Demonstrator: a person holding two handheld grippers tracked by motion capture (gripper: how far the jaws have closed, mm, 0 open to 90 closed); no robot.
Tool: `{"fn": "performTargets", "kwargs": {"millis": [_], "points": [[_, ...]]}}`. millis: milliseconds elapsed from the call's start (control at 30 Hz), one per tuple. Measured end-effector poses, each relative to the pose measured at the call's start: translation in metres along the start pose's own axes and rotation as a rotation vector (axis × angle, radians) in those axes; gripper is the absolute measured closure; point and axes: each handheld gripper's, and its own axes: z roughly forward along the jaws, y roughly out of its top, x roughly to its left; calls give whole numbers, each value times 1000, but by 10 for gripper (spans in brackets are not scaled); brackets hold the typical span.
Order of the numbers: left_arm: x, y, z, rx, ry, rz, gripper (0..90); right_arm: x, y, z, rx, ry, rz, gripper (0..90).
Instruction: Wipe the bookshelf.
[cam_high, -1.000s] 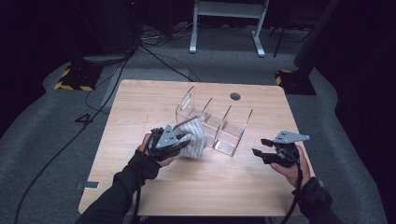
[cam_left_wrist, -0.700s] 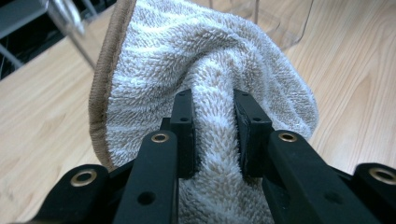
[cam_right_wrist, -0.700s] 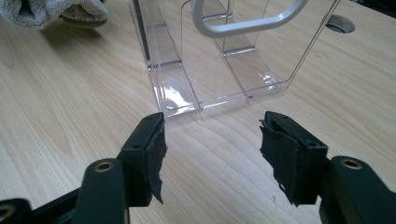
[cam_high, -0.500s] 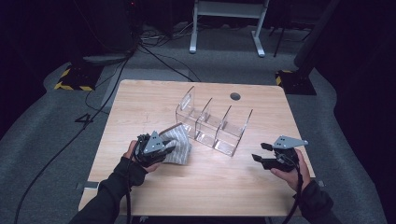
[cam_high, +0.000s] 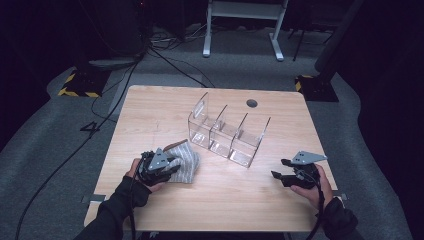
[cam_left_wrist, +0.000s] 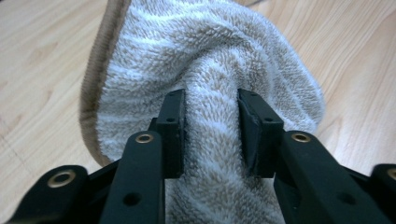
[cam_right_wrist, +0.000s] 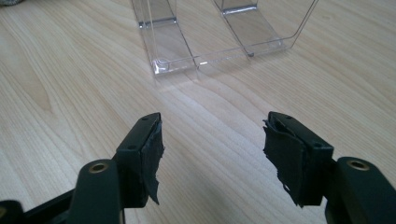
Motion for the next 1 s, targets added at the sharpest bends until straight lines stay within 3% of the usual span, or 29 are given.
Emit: {"fn": "performTargets", "kwargs": {"millis": [233,333,433,733,1000], "points": [[0,0,2,18,16,-16,444,0,-4,2,12,-2,-1,368],[1,2,-2,1,14,-38,375,0,-4,2,6,-5,-2,364],[1,4,-10,0,40,-39,280,-2,-5,0,-2,-10,-2,354],[1,-10,-32,45,112,-18,247,-9,-16,-12,-29,-51,11,323],[8,-33,-52,94,122,-39,226,-18,-34,-21,-23,-89,52,314]]}}
